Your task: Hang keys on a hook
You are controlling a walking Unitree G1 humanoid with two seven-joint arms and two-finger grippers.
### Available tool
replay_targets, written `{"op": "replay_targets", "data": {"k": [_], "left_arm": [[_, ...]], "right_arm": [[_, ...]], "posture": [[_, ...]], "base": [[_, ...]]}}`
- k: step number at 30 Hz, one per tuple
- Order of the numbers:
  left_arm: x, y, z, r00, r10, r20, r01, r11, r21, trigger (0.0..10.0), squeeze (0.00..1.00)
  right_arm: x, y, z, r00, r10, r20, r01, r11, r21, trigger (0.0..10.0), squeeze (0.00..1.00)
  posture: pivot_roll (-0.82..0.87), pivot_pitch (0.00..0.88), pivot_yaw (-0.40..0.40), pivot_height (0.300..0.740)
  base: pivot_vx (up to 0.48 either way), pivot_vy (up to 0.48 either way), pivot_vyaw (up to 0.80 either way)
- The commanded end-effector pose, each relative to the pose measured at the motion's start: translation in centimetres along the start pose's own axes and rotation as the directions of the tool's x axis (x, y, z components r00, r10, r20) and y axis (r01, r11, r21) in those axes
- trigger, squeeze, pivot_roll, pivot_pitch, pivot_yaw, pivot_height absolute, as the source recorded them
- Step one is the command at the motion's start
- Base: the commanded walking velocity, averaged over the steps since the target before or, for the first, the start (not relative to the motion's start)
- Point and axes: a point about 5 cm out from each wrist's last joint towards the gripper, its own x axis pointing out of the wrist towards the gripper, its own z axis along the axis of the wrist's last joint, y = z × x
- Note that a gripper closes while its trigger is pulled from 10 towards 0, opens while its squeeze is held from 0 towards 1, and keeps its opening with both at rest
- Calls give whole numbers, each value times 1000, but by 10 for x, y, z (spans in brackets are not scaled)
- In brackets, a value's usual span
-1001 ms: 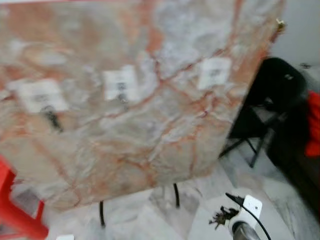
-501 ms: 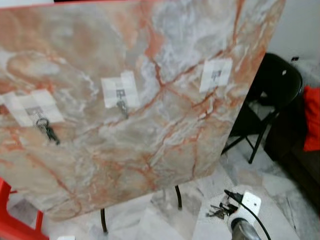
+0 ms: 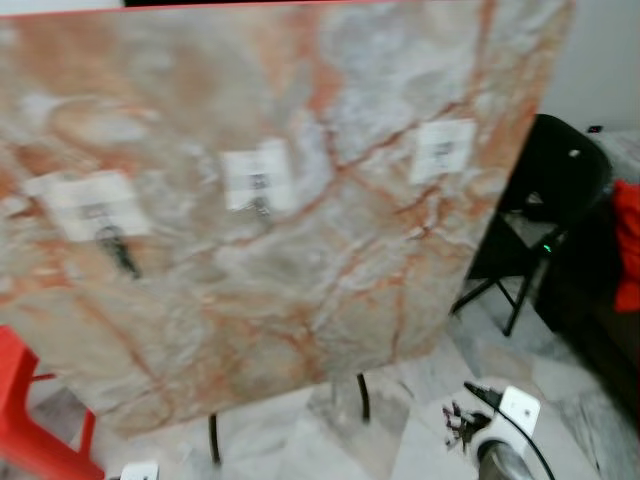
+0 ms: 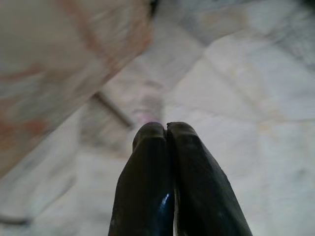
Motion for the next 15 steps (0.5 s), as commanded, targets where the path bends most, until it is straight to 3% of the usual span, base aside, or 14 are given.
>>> {"op": "replay_targets", "data": {"k": [1,4,12,15], "left_arm": [[1,-2,7,1000,-9,16,8,999,36,10000,0],[1,-2,7,1000,-9,19,9,999,38,10000,0],[2,-3,9,999,-15,31,14,1000,26,10000,0],[2,-3,8,1000,-14,28,13,1000,27,10000,0]], "right_arm": [[0,-10,4,1000,-28,11,27,1000,7,10000,0],[0,-12,3,1000,-30,1,30,1000,9,10000,0],[0,-13,4,1000,-27,7,27,1000,5,10000,0],[0,-13,5,999,-26,19,26,1000,3,10000,0]], "posture": [[55,0,-24,740],[55,0,-24,740],[56,0,-26,740],[57,0,-27,740]], "base": [[0,0,0],[0,0,0],[0,0,-477],[0,0,0]]}}
